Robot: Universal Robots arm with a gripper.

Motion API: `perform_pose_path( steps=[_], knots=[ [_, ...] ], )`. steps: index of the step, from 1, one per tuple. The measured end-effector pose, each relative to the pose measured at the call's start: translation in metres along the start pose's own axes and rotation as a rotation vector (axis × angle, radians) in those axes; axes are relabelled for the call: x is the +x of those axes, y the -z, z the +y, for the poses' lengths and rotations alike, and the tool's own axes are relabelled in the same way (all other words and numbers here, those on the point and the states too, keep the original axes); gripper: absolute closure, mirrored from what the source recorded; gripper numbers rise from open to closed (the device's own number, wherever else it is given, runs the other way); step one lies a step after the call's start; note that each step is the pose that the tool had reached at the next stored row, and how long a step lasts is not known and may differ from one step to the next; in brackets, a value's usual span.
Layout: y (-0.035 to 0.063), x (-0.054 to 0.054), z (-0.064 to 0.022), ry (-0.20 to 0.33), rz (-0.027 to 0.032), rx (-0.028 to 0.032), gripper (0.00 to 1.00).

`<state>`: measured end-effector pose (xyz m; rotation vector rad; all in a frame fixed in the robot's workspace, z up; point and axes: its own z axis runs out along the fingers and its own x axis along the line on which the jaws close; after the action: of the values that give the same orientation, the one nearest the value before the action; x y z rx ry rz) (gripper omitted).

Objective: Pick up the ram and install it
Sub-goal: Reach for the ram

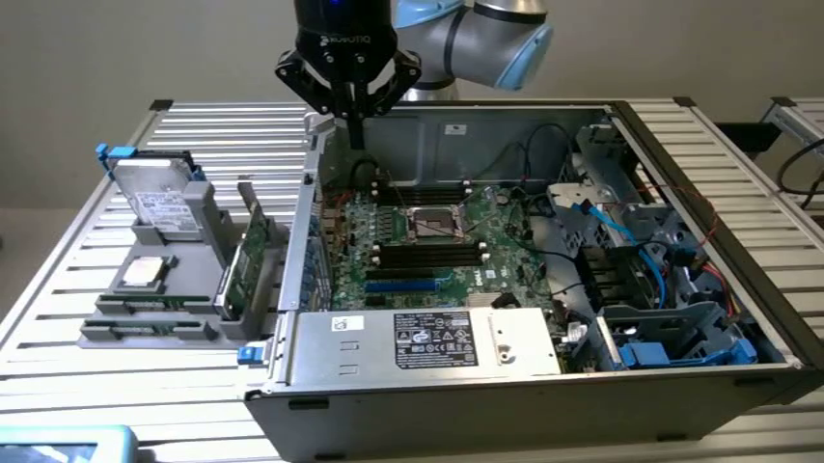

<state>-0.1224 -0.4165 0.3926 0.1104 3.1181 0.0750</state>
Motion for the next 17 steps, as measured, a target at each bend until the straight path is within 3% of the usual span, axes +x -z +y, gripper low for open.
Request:
perform_pose_path(
  steps=[5,17],
  knots=[
    [0.0004,0.012,-0.0105,0.000,-0.0001,-0.0001,0.89],
    [0.0014,0.058,-0.0319,0.000,-0.0001,-0.0001,0.89]
  ],
)
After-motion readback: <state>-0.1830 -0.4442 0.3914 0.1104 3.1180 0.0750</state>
